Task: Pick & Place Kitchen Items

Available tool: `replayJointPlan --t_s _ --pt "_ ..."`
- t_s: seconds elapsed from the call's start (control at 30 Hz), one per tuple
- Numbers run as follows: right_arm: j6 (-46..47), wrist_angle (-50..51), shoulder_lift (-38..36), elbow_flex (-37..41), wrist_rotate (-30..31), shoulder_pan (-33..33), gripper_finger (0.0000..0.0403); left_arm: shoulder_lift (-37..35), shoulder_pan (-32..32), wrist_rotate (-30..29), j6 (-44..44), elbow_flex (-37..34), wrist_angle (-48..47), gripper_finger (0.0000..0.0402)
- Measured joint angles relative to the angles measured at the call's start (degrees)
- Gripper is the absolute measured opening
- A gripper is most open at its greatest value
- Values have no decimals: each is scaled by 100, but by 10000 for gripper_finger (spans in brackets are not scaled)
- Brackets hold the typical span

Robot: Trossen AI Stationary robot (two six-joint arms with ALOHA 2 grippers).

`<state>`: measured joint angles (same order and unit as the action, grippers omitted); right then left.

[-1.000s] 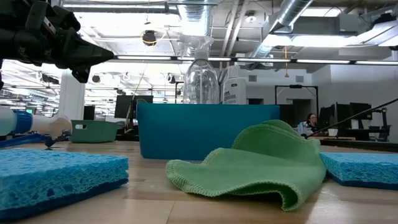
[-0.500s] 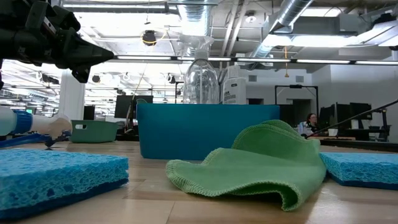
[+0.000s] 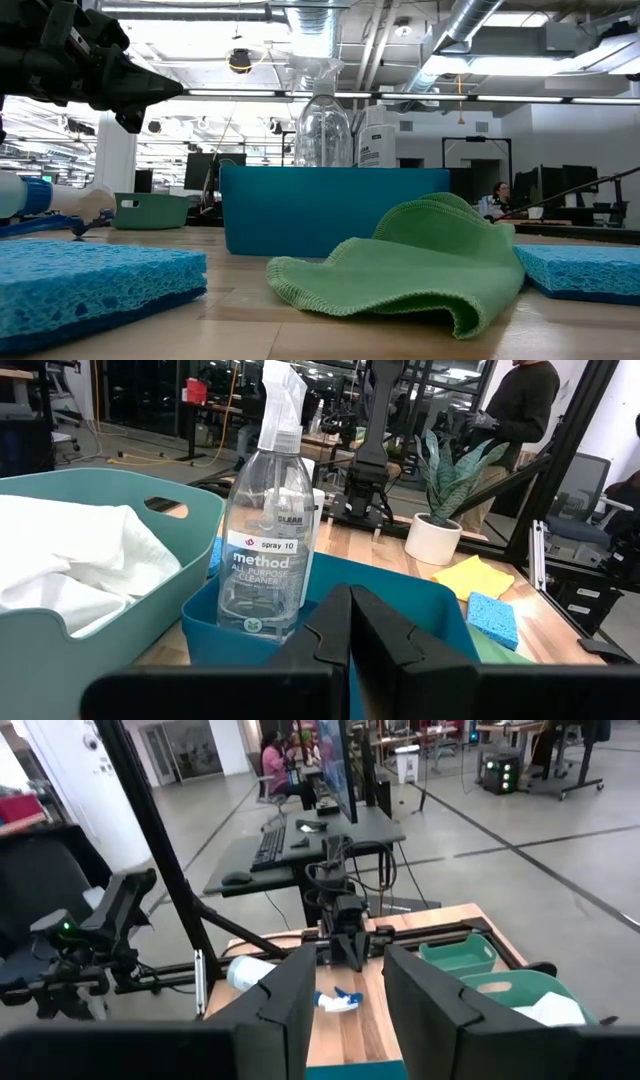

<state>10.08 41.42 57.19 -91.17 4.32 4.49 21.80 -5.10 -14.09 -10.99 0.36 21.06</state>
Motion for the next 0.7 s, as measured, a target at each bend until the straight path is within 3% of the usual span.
replayJointPlan --t_s 0.37,0.7 --pt "344 -1808 -584 1969 -525 90 113 0 0 -1 -2 -2 0 0" --pt "414 -2138 -552 2288 -448 263 113 0 0 0 -1 -1 0 0"
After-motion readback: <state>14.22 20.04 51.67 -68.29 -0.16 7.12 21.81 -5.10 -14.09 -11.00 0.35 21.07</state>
